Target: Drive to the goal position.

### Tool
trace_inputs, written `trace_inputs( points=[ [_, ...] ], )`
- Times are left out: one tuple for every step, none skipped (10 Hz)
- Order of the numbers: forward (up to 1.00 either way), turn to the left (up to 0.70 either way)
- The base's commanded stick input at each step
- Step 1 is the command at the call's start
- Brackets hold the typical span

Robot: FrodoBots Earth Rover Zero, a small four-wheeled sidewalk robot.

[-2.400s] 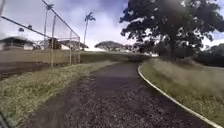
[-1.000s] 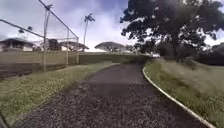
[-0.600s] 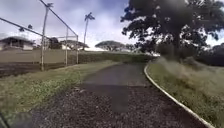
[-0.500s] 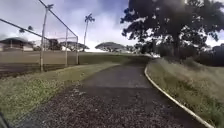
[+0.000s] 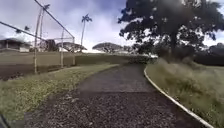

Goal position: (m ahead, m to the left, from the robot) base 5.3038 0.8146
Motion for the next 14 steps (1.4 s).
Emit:
trace_inputs(
  points=[
    [0.5,0.0],
    [0.5,0.0],
    [0.5,0.0],
    [0.5,0.0],
    [0.5,0.0],
    [0.5,0.0],
    [0.5,0.0],
    [0.5,0.0],
    [0.5,0.0],
    [0.5,0.0],
    [0.5,0.0],
    [0.5,0.0],
    [0.5,0.0],
    [0.5,0.0]
  ],
)
